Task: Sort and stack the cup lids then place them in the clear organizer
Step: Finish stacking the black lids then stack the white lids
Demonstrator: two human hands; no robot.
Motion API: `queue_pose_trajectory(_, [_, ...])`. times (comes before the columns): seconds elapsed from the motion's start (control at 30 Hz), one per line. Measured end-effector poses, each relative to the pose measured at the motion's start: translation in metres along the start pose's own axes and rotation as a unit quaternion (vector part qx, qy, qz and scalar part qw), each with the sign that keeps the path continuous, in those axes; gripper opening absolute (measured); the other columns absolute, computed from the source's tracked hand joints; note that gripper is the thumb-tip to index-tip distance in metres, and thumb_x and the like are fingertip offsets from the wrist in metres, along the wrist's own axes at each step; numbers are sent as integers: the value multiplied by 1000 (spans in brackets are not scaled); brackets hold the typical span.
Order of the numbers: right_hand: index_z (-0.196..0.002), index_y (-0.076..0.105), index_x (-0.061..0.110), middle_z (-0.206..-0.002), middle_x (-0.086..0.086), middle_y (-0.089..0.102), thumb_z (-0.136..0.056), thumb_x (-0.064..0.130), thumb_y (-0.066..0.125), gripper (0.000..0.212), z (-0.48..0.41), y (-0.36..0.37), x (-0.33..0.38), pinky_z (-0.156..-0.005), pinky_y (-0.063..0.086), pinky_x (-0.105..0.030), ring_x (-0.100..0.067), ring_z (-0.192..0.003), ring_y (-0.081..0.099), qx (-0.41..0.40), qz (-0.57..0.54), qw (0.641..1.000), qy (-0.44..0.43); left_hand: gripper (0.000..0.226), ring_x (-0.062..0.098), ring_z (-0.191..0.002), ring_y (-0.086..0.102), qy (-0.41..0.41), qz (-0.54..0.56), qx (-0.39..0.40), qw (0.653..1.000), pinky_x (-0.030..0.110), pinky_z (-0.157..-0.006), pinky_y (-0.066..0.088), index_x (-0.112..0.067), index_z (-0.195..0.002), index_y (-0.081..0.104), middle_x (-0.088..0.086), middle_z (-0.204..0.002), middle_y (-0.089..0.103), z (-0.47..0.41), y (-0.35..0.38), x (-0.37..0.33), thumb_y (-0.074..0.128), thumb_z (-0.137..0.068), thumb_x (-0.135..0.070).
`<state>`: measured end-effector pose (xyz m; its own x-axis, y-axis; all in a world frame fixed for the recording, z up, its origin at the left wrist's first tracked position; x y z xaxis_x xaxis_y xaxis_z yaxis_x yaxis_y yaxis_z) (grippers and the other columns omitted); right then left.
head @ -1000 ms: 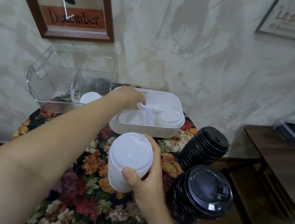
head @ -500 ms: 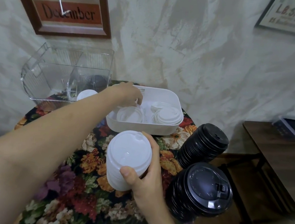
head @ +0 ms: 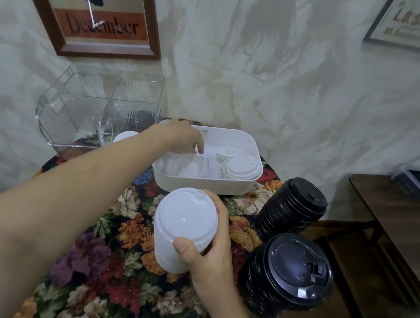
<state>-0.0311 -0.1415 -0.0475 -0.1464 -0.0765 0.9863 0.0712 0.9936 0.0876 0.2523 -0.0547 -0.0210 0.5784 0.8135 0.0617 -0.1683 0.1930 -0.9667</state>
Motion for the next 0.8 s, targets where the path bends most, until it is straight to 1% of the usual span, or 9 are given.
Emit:
queue_pose_trajectory(0.07, [-141,47,46,-133,17,61,-67,76,81,87,0,0,1,-96,52,-22,-12,-126,60,1,2,1000,0,29,22,-113,54,-18,-4,23,1000,42,-108,38,-61,-111,61,-22,-110,67,-3,7,1,53,-103,-34])
queue_pose_trajectory(0.13, [-141,47,46,-134,15,60,-67,75,81,87,0,0,1,-97,52,-25,-15,-128,60,2,1,1000,1,27,21,-110,53,-34,-5,47,998,45,-108,39,-63,-101,60,-24,-100,61,-6,11,3,53,-99,-36])
queue_pose_trajectory(0.2, [-142,46,44,-135,13,61,-67,75,82,88,0,-1,0,-98,52,-27,-17,-128,59,5,2,1000,2,20,23,-113,52,-40,-11,65,997,46,-109,37,-58,-93,62,-18,-106,60,-7,10,3,58,-98,-38])
queue_pose_trajectory(0.3, [-142,46,44,-136,13,61,-67,75,82,89,-1,-1,-2,-99,52,-30,-17,-129,59,4,5,1000,2,21,27,-116,51,-46,-25,79,996,52,-108,39,-57,-78,57,-10,-120,63,-5,8,2,63,-94,-44])
queue_pose_trajectory(0.43, [-142,46,45,-135,14,61,-68,75,81,87,-1,0,-1,-99,52,-29,-17,-129,59,5,10,1000,0,17,27,-117,52,-45,-23,82,995,52,-106,43,-58,-84,55,-9,-130,62,-4,10,2,61,-94,-46])
queue_pose_trajectory(0.57, [-142,45,44,-135,15,61,-68,75,80,87,0,-1,0,-99,52,-27,-16,-129,59,5,12,1000,-2,22,27,-111,52,-38,-10,74,996,49,-110,32,-49,-89,59,-14,-110,63,-2,9,1,46,-106,-45])
queue_pose_trajectory(0.67, [-140,46,48,-133,18,61,-67,77,79,85,0,0,1,-97,51,-23,-12,-127,60,3,12,1000,-3,32,25,-111,52,-21,11,70,997,44,-99,28,-34,-101,65,-13,-109,63,5,4,-8,34,-111,-35])
queue_pose_trajectory(0.73, [-139,46,50,-132,20,61,-67,79,79,84,0,0,2,-97,51,-23,-11,-127,60,3,11,1000,-5,36,19,-109,51,-19,29,55,998,39,-92,27,-33,-111,66,-18,-111,60,9,-4,-15,30,-112,-32])
queue_pose_trajectory(0.8, [-139,46,50,-133,20,60,-66,79,79,85,0,0,1,-97,51,-23,-12,-127,60,4,9,1000,-6,36,16,-110,55,-22,56,13,998,39,-93,32,-33,-114,68,-20,-108,62,13,-11,-22,33,-111,-36])
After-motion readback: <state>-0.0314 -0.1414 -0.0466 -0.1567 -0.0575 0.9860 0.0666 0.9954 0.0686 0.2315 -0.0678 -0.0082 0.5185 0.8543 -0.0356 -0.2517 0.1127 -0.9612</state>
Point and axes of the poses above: each hand's wrist, its own z-axis away from the middle knuckle, its own y-axis out of the palm, x = y × z, the point moved 3 cm from there along -z, towards the middle knuckle
